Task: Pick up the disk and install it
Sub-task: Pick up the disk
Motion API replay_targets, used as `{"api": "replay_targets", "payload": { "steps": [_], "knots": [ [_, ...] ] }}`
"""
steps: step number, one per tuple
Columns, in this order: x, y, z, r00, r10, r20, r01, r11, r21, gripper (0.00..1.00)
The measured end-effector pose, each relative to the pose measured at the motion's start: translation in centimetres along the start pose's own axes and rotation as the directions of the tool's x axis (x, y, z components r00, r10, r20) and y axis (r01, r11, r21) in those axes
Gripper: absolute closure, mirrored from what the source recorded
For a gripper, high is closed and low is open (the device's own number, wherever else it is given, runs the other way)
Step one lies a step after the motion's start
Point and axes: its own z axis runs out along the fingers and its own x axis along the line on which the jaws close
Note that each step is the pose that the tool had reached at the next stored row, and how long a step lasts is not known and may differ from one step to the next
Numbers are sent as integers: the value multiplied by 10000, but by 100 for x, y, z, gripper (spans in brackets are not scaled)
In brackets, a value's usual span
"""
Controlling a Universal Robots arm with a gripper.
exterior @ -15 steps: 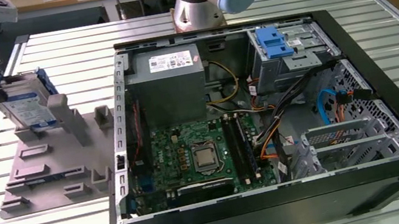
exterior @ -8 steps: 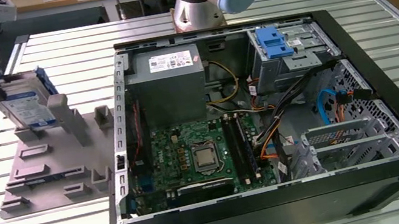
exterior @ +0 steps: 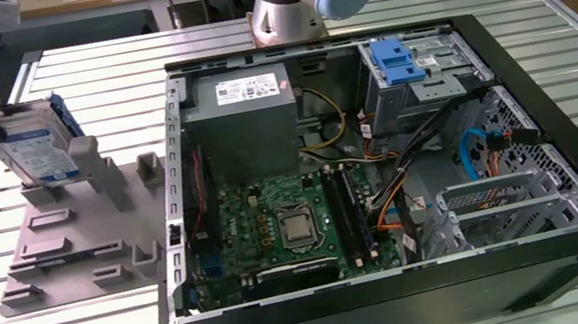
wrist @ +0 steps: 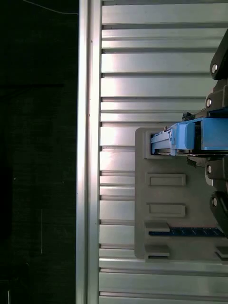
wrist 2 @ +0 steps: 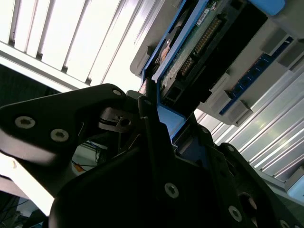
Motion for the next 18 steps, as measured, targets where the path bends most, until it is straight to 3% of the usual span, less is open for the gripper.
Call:
{"api": "replay_targets", "payload": {
  "steps": [18],
  "knots": [
    [-1, 4, -113, 10000, 0, -1, 0, 10000, -3, 64]
  ]
}}
